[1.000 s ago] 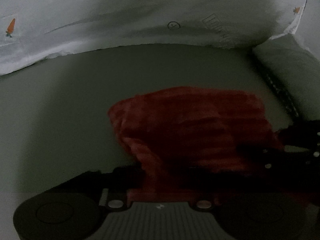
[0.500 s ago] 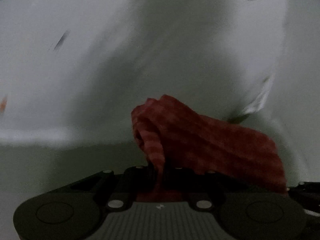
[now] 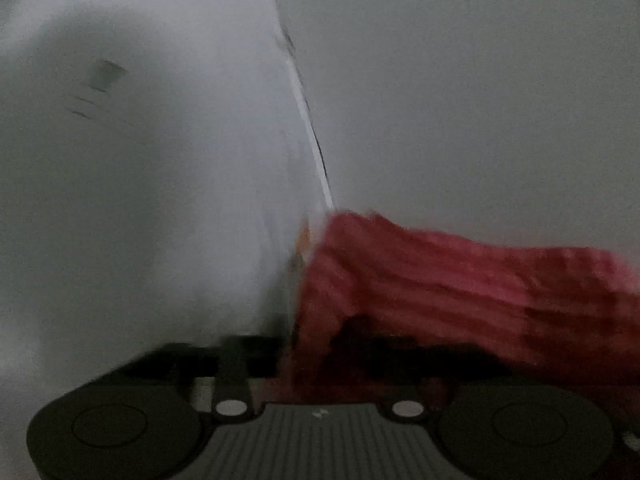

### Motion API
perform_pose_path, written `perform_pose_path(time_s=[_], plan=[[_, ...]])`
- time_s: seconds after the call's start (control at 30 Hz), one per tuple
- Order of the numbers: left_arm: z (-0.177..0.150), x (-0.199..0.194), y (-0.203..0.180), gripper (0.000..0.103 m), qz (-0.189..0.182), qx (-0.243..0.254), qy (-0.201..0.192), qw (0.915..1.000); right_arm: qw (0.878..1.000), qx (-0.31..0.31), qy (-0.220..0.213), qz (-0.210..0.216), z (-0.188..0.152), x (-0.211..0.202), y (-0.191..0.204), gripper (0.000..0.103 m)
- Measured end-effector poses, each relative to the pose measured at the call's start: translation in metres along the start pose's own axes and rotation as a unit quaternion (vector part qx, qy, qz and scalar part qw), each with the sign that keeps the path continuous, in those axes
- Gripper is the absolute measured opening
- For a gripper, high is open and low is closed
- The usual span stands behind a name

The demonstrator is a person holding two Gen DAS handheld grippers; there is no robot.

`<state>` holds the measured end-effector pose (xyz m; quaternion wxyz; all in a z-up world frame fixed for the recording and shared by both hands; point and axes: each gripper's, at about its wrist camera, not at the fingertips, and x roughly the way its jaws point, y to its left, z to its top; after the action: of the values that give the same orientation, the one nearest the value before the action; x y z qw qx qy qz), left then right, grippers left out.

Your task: Fold clothes

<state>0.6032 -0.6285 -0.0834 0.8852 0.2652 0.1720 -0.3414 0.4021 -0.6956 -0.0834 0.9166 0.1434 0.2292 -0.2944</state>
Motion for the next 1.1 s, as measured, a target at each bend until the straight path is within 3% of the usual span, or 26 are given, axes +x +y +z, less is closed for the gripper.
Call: perform_pose_path(time_s=[0.1,0.17,0.23,0.27,0.37,0.47,0.53,0.7,0.73,0.83,0.9,1.0,1.1], plan=[[-0.016,0.049,-0.02,0.071,0.006,0.036,0.047,0.9982,0.996,-0.009,0.062,-0.055,-0.025,0.023,-0.023,0.07],[-0.026,0.081,-0.033,0.071,0.011,0.061,0.079,0.995,0.995,-0.004,0.067,-0.068,-0.032,0.023,-0.035,0.071],[-0.031,0.085,-0.034,0.073,0.018,0.056,0.079,0.9951,0.995,0.003,0.055,-0.078,-0.037,0.021,-0.043,0.071],[-0.033,0.084,-0.029,0.077,0.018,0.041,0.08,0.9958,0.996,0.001,0.037,-0.079,-0.037,0.019,-0.043,0.07],[-0.037,0.081,-0.014,0.085,0.013,-0.008,0.083,0.9964,0.999,-0.025,-0.006,-0.04,-0.032,0.027,-0.035,0.056],[-0.041,0.077,0.002,0.085,0.008,-0.058,0.086,0.9945,0.998,-0.005,0.063,0.014,-0.04,0.067,-0.033,0.04],[-0.044,0.074,0.012,0.085,0.005,-0.091,0.088,0.9919,0.993,0.02,0.118,0.001,-0.052,0.093,-0.042,0.04],[-0.051,0.068,0.038,0.084,-0.003,-0.173,0.093,0.9805,0.994,-0.004,0.107,-0.012,-0.036,0.072,-0.051,0.06],[-0.058,0.043,0.043,0.084,-0.01,-0.202,0.079,0.9761,0.995,-0.016,0.102,-0.006,-0.032,0.064,-0.052,0.061],[-0.081,-0.037,0.058,0.085,-0.03,-0.292,0.033,0.9553,0.996,-0.03,0.076,0.023,-0.021,0.036,-0.05,0.077],[-0.098,-0.093,0.058,0.086,-0.02,-0.321,0.028,0.9465,0.997,-0.029,0.059,0.05,-0.019,0.012,-0.043,0.093],[-0.131,-0.192,0.052,0.088,0.014,-0.363,0.013,0.9316,0.994,-0.027,0.035,0.1,-0.019,-0.036,-0.037,0.102],[-0.158,-0.263,0.044,0.097,0.031,-0.358,-0.003,0.9332,0.989,-0.038,0.014,0.143,-0.026,-0.079,-0.019,0.103]])
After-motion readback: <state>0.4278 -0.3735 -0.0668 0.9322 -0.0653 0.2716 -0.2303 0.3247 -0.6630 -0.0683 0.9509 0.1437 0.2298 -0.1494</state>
